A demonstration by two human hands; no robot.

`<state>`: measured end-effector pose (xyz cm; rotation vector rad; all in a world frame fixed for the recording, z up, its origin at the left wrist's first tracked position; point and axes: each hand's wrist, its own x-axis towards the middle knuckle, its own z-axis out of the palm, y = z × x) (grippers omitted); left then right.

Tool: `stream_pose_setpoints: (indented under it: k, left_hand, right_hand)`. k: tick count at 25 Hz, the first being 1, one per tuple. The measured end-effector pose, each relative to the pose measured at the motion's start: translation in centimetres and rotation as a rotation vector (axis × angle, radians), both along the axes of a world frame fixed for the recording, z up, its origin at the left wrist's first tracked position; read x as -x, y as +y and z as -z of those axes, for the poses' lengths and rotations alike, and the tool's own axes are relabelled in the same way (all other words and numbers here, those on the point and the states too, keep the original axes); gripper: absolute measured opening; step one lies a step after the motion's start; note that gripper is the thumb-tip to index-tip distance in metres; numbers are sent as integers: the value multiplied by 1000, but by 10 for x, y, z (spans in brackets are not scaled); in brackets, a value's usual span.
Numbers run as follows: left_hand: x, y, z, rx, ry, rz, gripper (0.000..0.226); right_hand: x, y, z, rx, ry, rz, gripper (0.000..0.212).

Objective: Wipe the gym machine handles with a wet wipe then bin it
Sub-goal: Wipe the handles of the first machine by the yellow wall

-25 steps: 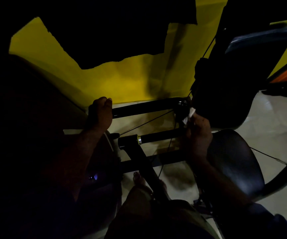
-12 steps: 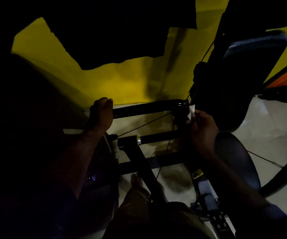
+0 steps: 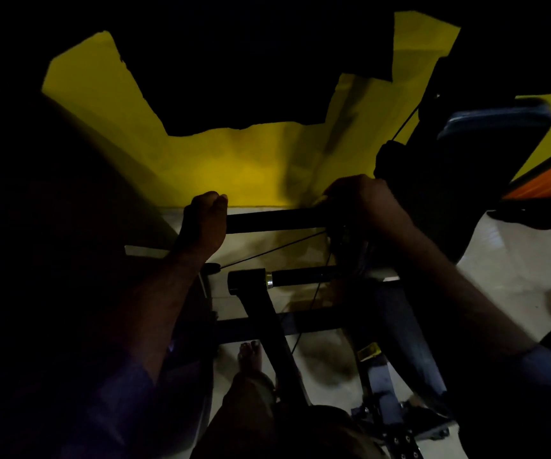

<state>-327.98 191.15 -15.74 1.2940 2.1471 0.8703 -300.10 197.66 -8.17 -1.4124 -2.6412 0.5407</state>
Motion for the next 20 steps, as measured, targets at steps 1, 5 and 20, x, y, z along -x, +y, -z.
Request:
stream_pose_setpoints:
  k: [1,5,20]
  left_hand:
    - [0,1,-1,11,-33,-3,50]
    - [3,-4,-10,46,-297,-64,49]
    - [17,-67,-11,-103,-964,-129,10]
  right_hand:
    - [15,1,-2,-61,-69,-108,22]
    - [78,-10,4,-271,-41,-348,16]
    - [67,-66,30,-487,96,-678,45]
